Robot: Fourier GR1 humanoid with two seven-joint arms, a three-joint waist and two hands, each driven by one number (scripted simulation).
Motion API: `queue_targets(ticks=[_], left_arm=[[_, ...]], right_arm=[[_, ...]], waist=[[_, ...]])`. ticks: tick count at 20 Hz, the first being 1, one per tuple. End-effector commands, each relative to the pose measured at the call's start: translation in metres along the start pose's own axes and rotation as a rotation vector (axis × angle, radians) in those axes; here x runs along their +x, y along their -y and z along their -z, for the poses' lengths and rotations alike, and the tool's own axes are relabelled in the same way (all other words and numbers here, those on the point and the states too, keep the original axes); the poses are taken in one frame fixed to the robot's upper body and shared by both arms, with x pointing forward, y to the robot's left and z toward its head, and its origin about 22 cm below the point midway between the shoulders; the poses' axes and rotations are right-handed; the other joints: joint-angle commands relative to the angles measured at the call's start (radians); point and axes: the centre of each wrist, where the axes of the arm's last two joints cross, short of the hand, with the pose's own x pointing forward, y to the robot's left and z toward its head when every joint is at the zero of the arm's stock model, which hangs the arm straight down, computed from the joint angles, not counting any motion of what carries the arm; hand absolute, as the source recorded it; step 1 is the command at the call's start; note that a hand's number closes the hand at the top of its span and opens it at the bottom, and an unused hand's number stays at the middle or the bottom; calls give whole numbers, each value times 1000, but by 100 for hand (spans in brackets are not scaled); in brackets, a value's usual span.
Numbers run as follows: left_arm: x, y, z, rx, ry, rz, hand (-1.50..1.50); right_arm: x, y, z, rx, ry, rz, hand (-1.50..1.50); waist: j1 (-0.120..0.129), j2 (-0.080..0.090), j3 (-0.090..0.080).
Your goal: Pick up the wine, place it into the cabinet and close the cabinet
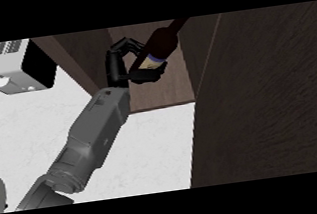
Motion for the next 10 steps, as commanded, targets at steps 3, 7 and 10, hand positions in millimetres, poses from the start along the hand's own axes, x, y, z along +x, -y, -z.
queue_targets(ticks=[3,7,10], left_arm=[[3,-19,15,65,26,145,150],[2,-10,11,70,-13,192,150],[9,-4,16,76,-28,194,150]], right_arm=[[4,1,-1,37,13,35,-150],[0,-2,-18,47,10,13,-150],[-5,-8,-5,70,8,18,-150]], waist=[[-12,10,0],[-19,9,1],[-30,18,0]])
